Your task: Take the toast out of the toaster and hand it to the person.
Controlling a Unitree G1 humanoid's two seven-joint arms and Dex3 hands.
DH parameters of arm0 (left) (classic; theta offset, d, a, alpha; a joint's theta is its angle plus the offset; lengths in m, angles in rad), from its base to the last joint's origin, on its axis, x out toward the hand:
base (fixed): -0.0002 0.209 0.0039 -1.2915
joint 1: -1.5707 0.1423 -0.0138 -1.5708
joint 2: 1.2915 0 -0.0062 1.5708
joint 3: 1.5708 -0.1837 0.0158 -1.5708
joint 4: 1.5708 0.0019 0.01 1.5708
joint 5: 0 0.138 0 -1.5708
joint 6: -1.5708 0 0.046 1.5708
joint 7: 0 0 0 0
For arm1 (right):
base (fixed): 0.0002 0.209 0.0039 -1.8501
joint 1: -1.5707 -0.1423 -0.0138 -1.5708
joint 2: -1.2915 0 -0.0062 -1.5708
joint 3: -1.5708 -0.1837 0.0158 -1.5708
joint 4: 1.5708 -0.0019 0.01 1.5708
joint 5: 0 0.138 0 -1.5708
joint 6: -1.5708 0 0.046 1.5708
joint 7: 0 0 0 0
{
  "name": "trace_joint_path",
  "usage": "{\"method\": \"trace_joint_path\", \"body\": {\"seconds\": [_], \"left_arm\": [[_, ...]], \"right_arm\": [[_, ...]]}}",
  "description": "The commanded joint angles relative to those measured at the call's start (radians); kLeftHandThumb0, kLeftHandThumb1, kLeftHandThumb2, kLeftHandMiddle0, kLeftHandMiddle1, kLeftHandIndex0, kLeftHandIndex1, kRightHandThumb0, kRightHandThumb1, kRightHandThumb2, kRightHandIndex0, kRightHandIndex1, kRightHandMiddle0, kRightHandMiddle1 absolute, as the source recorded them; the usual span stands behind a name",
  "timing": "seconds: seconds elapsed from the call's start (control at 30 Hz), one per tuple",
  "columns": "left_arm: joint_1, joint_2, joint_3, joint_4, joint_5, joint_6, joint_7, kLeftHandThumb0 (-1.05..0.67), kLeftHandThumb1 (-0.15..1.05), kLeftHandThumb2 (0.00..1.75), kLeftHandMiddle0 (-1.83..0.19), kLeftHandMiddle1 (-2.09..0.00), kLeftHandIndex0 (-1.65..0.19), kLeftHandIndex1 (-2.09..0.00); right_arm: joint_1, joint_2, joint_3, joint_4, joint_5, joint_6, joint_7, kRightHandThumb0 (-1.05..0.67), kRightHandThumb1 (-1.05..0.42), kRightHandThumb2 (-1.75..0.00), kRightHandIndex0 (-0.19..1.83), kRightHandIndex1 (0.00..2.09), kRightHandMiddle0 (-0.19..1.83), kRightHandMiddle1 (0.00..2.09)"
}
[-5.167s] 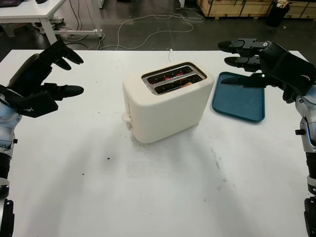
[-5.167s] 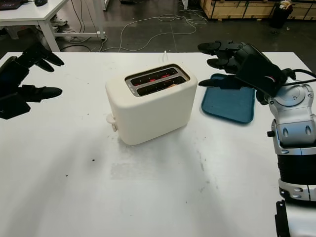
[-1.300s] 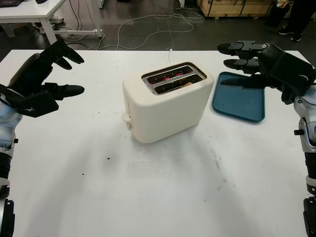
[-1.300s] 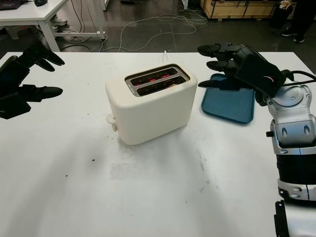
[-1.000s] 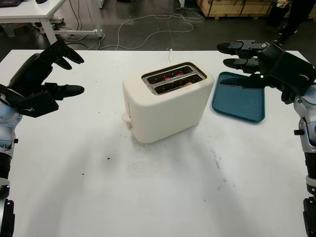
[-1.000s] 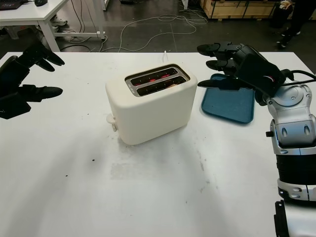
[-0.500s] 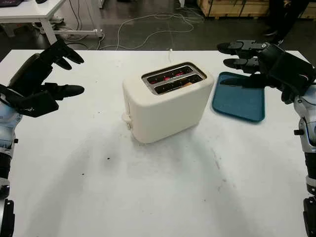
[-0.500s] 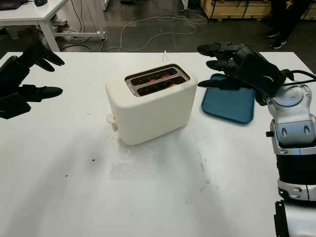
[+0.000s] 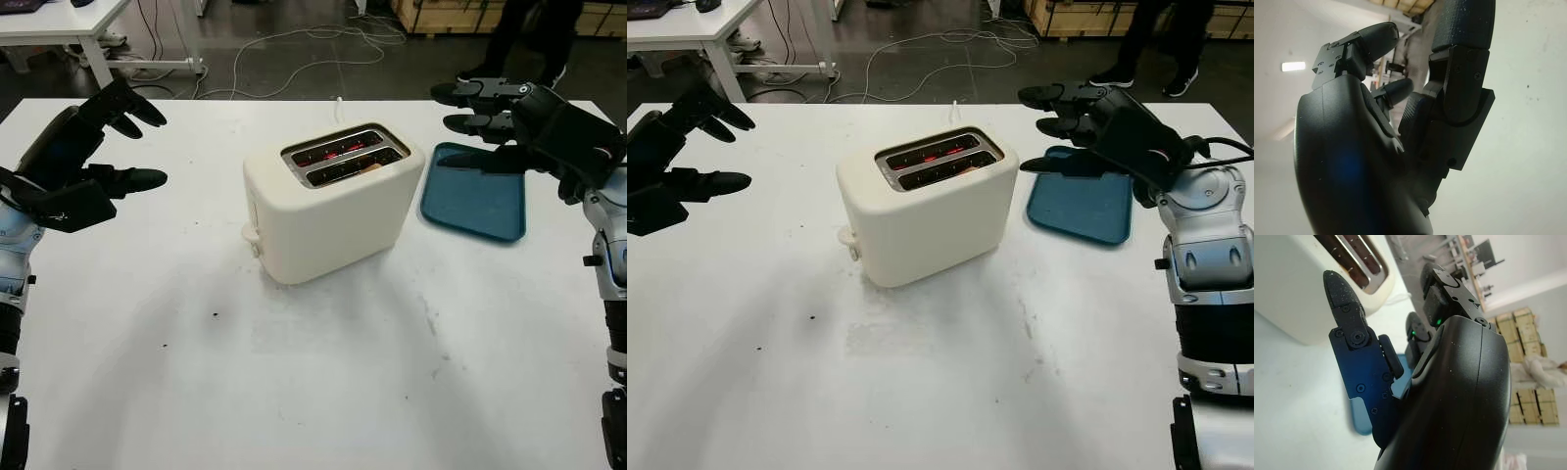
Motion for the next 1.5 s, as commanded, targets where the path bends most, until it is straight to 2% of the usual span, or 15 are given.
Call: {"method": "trace_joint_path", "body": {"seconds": [0.0,0.27,0.73,0.87,1.17,1.47], "left_arm": [[0.003,-0.002,0.006,-0.004,-0.007,-0.006,-0.001,-1.05,0.92,0.33,0.00,-1.55,0.00,-1.42],[0.006,-0.002,0.005,-0.009,-0.005,0.004,-0.001,-1.05,0.92,0.33,0.00,-1.55,0.00,-1.42],[0.008,0.003,0.003,0.005,0.013,-0.020,0.016,-1.05,0.92,0.35,0.00,-1.55,0.00,-1.40],[0.009,-0.006,0.011,0.003,-0.026,-0.006,-0.011,-1.05,0.92,0.31,0.00,-1.55,0.00,-1.41],[0.009,-0.001,0.004,0.007,-0.008,-0.019,0.004,-1.05,0.92,0.33,0.00,-1.57,0.00,-1.41],[0.013,-0.003,0.007,0.000,-0.018,-0.009,-0.003,-1.05,0.92,0.32,0.00,-1.57,0.00,-1.43]], "right_arm": [[-0.018,-0.009,-0.001,-0.008,-0.006,-0.009,-0.001,-0.51,-0.76,0.00,0.45,0.02,0.46,0.01],[-0.016,-0.006,-0.005,0.003,0.000,-0.020,-0.001,-0.48,-0.76,0.00,0.45,0.02,0.46,0.00],[-0.009,0.003,-0.010,-0.009,0.014,0.009,-0.009,-0.53,-0.76,0.00,0.43,0.02,0.45,0.00],[-0.008,0.001,-0.008,-0.021,0.008,0.023,-0.015,-0.55,-0.76,0.00,0.45,0.02,0.46,0.01],[-0.006,-0.002,-0.009,-0.009,0.007,0.006,-0.013,-0.59,-0.76,0.00,0.45,0.03,0.46,0.01],[-0.004,0.001,-0.013,-0.017,0.018,0.021,-0.010,-0.56,-0.76,0.00,0.44,0.02,0.46,0.01]]}}
